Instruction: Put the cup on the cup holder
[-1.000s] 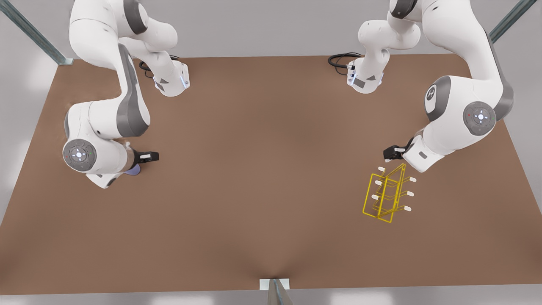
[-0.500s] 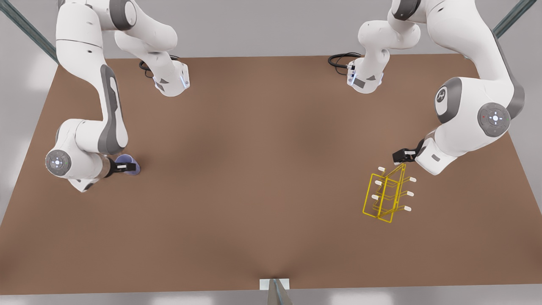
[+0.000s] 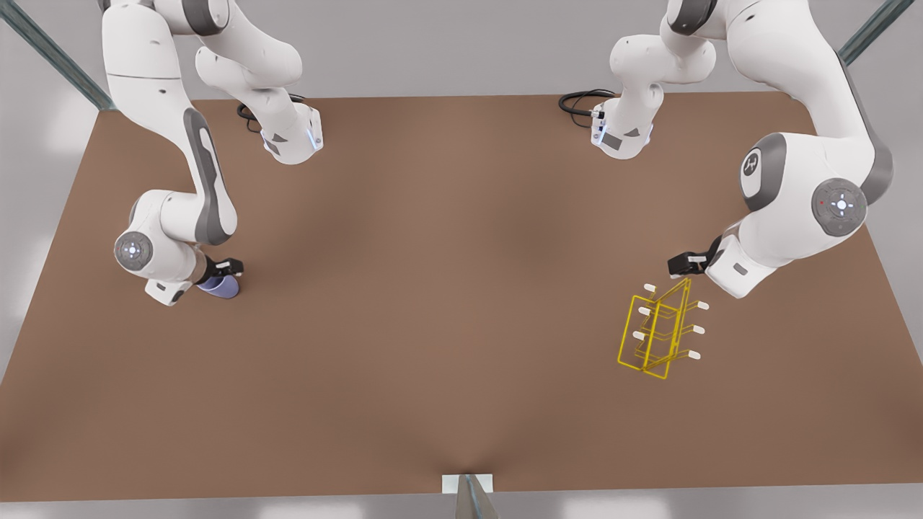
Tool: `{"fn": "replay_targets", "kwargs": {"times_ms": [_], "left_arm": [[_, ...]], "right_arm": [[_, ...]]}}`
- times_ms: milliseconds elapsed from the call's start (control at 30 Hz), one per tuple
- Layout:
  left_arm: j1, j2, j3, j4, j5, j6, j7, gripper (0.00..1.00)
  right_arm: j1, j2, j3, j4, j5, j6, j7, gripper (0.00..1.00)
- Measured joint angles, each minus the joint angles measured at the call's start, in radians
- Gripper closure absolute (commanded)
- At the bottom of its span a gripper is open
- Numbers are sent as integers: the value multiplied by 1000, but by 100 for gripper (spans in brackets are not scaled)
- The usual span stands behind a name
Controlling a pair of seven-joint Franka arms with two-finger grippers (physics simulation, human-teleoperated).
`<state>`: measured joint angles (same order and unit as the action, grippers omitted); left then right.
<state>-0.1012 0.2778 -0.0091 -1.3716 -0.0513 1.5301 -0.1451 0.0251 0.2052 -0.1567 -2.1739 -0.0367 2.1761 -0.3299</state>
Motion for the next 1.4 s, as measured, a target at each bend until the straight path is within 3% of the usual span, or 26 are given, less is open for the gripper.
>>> {"fn": "replay_targets", "kwargs": {"times_ms": [600, 700, 767, 900, 933, 1000, 1100, 1300, 1400], "left_arm": [[2, 16, 0, -5, -1, -25, -1, 0], [3, 16, 0, -5, -1, -25, -1, 0], [2, 16, 0, -5, -1, -26, -2, 0], [3, 19, 0, -5, -1, -26, -2, 0], [3, 19, 0, -5, -1, -26, -2, 0], [3, 19, 0, -5, -1, -26, -2, 0], [3, 19, 0, -5, -1, -26, -2, 0], [3, 19, 0, -5, -2, -26, -2, 0], [3, 19, 0, -5, -2, -26, -2, 0]], "right_arm": [[1, 65, -10, -75, -25, 153, -77, 0], [1, 71, -11, -72, -29, 161, -84, 31], [1, 79, -14, -68, -34, 164, -88, 35], [-1, 85, -29, -64, -41, 164, -96, 56], [-2, 85, -30, -63, -41, 162, -99, 67], [-3, 85, -30, -57, -43, 156, -103, 67], [-4, 85, -30, -54, -43, 146, -108, 79], [-2, 86, -28, -36, -41, 128, -120, 79], [2, 86, 23, 85, -37, 82, -133, 79]]}}
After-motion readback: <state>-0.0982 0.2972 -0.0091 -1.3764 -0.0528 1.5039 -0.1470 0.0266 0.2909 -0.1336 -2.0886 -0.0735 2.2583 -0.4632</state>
